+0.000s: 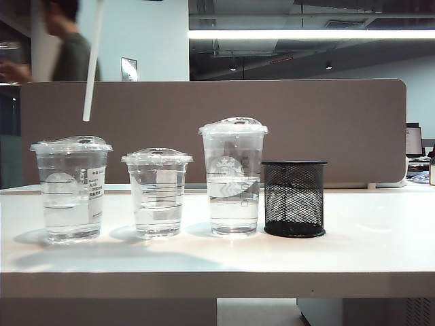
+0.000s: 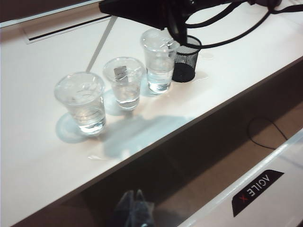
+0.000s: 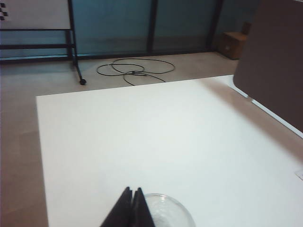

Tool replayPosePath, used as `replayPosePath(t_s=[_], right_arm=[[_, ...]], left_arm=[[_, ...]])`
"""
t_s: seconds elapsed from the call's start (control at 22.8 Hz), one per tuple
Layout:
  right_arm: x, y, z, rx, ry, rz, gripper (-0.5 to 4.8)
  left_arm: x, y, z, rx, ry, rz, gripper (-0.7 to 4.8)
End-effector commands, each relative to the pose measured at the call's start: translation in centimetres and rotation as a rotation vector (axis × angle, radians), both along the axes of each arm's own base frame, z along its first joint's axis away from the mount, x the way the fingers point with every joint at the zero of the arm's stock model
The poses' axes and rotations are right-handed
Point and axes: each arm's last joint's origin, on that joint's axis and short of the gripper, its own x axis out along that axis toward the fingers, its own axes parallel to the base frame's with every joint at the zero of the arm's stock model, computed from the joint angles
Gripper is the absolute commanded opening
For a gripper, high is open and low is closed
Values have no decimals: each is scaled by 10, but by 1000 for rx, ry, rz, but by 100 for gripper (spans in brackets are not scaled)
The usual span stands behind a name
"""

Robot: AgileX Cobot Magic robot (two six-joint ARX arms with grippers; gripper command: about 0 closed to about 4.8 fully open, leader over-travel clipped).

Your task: Pick up the straw and insert it into the medium coffee cup.

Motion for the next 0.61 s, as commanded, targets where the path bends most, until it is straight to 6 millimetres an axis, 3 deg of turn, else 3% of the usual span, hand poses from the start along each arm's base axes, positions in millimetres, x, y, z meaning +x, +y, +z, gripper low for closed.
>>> replayPosePath(t_s=[0.04,0.61], right_arm=[[-4,2,3,5,6,17,-1],[0,9,-16,-65,61,18,-1]], left_arm=[[0,0,1,11,-5,11,-4],[0,0,1,11,-4,11,-4]])
